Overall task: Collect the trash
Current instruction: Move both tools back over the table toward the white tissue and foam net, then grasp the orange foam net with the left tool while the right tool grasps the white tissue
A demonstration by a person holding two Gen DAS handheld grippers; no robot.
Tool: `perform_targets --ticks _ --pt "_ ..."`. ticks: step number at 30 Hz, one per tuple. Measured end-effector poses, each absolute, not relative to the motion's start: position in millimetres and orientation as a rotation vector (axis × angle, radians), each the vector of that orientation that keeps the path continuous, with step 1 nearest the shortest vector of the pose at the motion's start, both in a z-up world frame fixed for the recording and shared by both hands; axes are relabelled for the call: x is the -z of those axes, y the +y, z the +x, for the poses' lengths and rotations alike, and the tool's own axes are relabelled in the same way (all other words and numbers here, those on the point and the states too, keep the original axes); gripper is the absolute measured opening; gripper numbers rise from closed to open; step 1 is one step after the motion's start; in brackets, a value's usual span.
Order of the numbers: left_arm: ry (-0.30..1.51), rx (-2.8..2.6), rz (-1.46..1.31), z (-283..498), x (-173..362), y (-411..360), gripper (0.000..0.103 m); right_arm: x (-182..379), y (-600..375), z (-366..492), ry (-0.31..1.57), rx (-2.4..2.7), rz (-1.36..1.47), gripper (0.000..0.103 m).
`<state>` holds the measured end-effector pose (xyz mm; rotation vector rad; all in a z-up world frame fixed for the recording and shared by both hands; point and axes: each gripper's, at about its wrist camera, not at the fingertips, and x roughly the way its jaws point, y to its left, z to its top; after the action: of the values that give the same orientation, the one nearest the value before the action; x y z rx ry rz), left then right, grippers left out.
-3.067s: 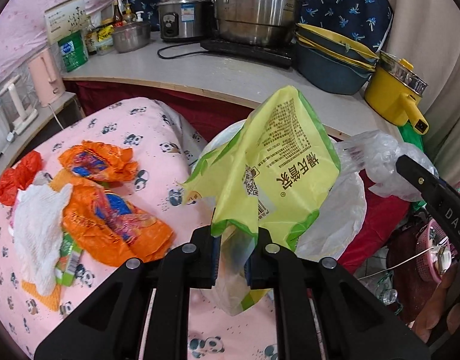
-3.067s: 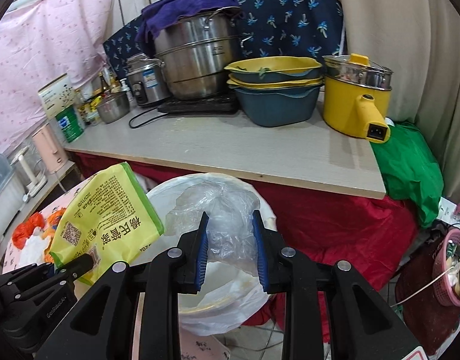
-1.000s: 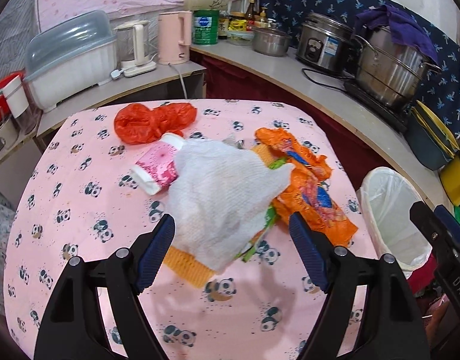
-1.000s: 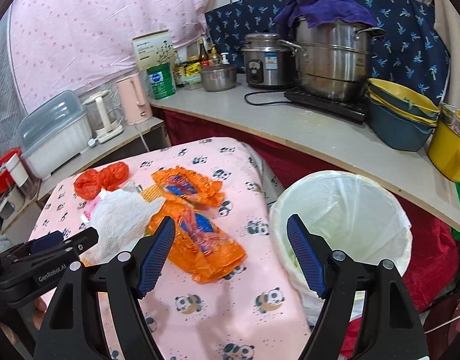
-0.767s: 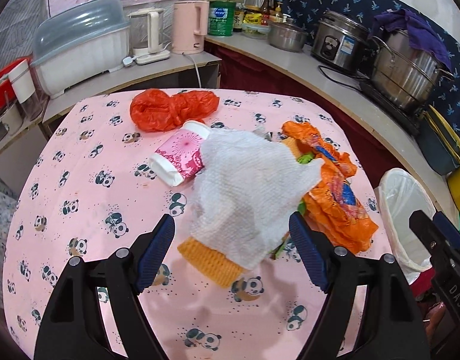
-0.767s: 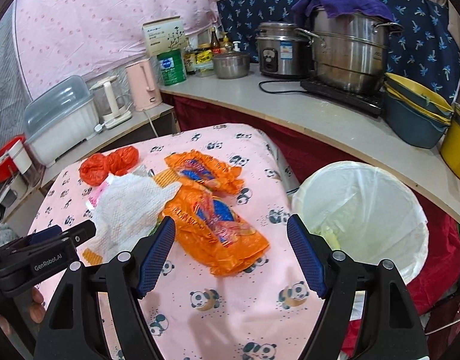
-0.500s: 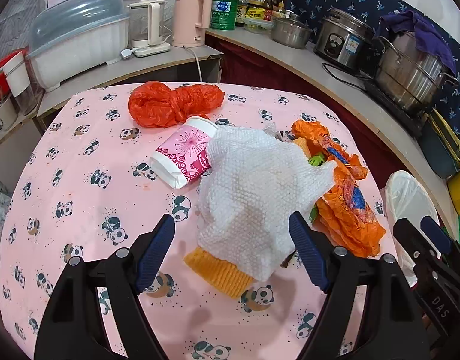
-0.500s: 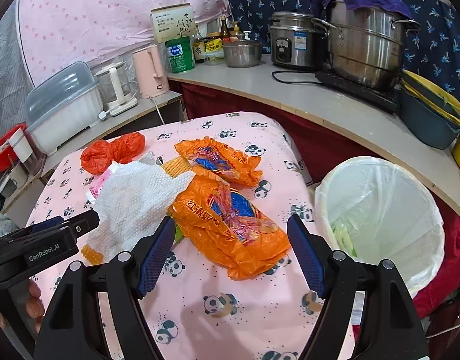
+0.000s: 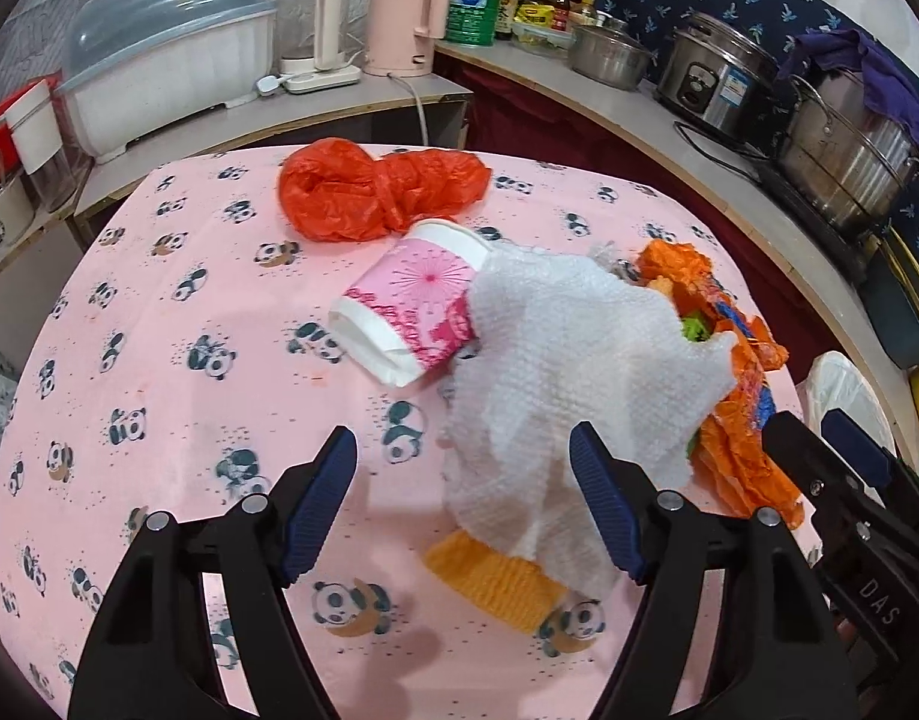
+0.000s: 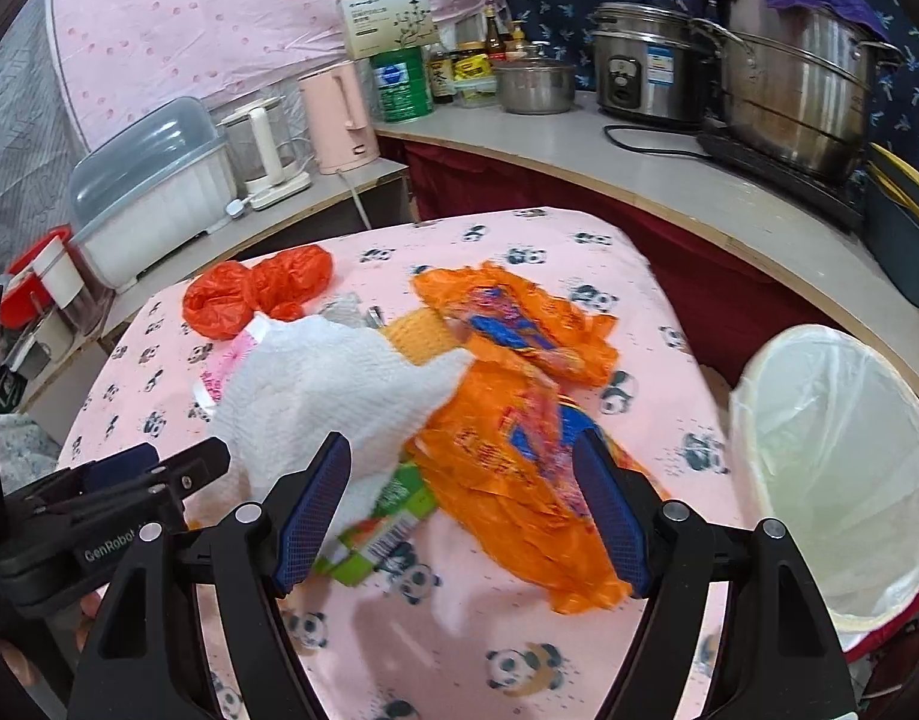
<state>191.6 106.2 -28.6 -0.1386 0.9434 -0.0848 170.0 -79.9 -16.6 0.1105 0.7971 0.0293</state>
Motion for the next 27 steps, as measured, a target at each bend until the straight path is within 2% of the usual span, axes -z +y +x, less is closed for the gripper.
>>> perform_targets --ticks 4,8,9,11,15,27 --pt "0.951 0.060 -0.165 189.2 29.9 123.3 0.071 24.9 -57.5 177.7 0.815 -0.085 0.090 0.062" --pt "0.964 0.052 -0.160 183.7 33.2 131.7 0.071 40.8 -42.2 183.8 0.852 -0.112 0.084 0.060" --pt "0.967 0.054 -0.155 181.5 34.0 132.2 0.071 46.4 -40.1 185.7 0.867 -0.118 0.091 0.056" --pt "0.974 0.061 -0.148 177.0 36.5 132.6 0.071 55.3 -38.5 189.4 0.895 -0.131 0.109 0.045" --pt "0.991 0.070 -0.142 171.2 41.2 130.8 0.071 52.8 -34.0 190.7 0.902 -0.173 0.130 0.006" --pt "0.982 0.127 -0.143 157.4 33.5 115.5 0.071 -34.9 -49.3 174.3 0.680 -0.165 0.147 0.004"
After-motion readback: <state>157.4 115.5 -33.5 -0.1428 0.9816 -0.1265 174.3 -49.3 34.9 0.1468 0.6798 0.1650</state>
